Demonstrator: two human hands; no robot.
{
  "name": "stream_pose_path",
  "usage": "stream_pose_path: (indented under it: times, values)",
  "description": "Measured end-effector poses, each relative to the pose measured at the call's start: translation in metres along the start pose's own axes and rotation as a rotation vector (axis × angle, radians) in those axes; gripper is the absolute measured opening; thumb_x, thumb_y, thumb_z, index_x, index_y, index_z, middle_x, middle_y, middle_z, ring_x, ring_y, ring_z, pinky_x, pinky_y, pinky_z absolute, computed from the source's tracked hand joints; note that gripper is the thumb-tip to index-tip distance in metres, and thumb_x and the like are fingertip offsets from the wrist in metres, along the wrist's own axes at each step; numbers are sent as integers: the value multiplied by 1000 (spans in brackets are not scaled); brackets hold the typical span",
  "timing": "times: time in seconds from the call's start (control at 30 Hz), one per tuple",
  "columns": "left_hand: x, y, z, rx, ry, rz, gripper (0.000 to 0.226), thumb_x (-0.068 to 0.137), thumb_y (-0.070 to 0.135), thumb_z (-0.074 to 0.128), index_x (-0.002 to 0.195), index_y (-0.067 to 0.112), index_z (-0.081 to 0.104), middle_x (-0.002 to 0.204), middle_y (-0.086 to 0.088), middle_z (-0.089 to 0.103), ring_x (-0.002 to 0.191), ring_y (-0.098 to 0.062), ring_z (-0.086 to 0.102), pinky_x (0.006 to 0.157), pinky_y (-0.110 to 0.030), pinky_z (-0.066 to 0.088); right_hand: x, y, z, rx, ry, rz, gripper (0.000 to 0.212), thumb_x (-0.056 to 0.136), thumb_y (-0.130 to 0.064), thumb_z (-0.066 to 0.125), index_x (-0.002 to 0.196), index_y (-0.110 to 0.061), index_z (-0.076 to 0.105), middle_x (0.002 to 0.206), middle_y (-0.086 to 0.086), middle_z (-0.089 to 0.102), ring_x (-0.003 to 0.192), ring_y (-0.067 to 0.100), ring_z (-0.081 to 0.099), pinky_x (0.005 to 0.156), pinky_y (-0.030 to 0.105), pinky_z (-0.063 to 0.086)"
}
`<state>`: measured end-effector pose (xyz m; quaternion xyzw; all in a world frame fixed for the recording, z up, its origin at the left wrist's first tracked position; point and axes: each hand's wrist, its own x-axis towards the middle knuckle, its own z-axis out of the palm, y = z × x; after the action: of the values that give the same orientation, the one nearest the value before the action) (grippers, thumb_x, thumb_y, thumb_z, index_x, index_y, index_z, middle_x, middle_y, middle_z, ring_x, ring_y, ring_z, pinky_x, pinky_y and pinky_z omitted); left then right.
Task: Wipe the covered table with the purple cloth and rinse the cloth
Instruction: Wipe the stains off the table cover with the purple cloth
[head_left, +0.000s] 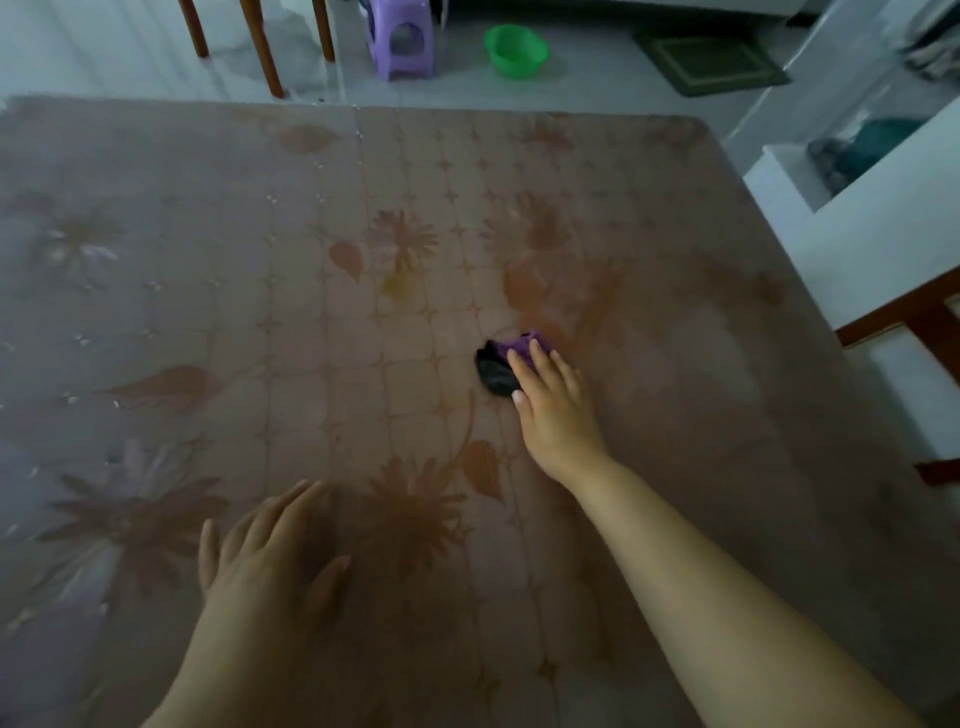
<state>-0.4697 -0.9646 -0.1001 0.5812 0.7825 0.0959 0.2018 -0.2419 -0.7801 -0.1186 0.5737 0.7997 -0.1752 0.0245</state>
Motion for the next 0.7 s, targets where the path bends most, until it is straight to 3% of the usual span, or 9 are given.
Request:
stream_pose_path:
  times: [0.13,0.23,0.27,0.33,0.37,0.43,0.53,0.63,0.7]
  values:
    - [12,8,-1,3,-7,20,61,71,43,63,127,23,48,128,-3,56,116,-34,51,105,-61,20,-45,-59,30,-67,-4,-317,47,93,-28,35,140,-23,38,149,6,35,135,29,36,111,45,20]
    - [15,11,0,-24,-30,26,65,74,33,70,133,27,42,137,2,47,128,-28,40,111,-54,9,-73,-88,47,-74,-175,-580,49,93,-32,29,141,-28,34,150,-3,32,138,21,29,110,43,4]
    - [16,11,0,-27,-23,33,65,76,34,68,134,28,40,140,3,44,131,-26,36,112,-52,7,-73,-87,47,-72,-203,-642,49,92,-31,29,140,-29,35,150,-4,32,138,20,31,110,44,5]
    - [19,7,1,-41,-6,47,64,77,37,66,134,29,39,140,4,43,131,-26,36,112,-52,9,-59,-75,45,-175,-116,-683,48,87,-29,34,134,-30,45,142,-4,45,128,21,46,106,46,27]
    - [20,5,-1,-54,3,46,63,78,37,66,134,29,39,140,4,43,131,-26,36,111,-52,10,-45,-64,41,-231,-68,-640,48,85,-28,36,131,-28,50,138,-2,51,123,22,52,101,47,36]
    - [22,3,-4,-81,14,40,63,81,40,60,137,29,34,143,6,38,134,-23,30,113,-48,5,-9,-39,28,-212,9,-506,47,86,-27,36,130,-23,52,136,5,52,120,28,54,98,51,40]
    - [27,1,-7,-125,59,32,63,84,42,55,140,30,27,146,9,32,137,-18,23,114,-42,-2,59,0,0,-126,114,-105,46,97,-25,35,143,-18,33,153,12,24,138,33,28,113,46,18]
    - [31,1,-11,-147,70,16,63,86,42,52,141,32,22,148,11,28,139,-15,18,113,-39,-7,118,9,-24,3,120,334,53,99,-29,30,148,-14,16,156,16,4,143,34,6,116,43,6]
    - [33,0,-14,-149,73,12,62,87,42,50,141,33,21,148,12,27,139,-14,16,113,-38,-9,147,-13,-26,9,93,378,55,100,-32,28,148,-13,11,156,15,0,143,33,1,116,42,3]
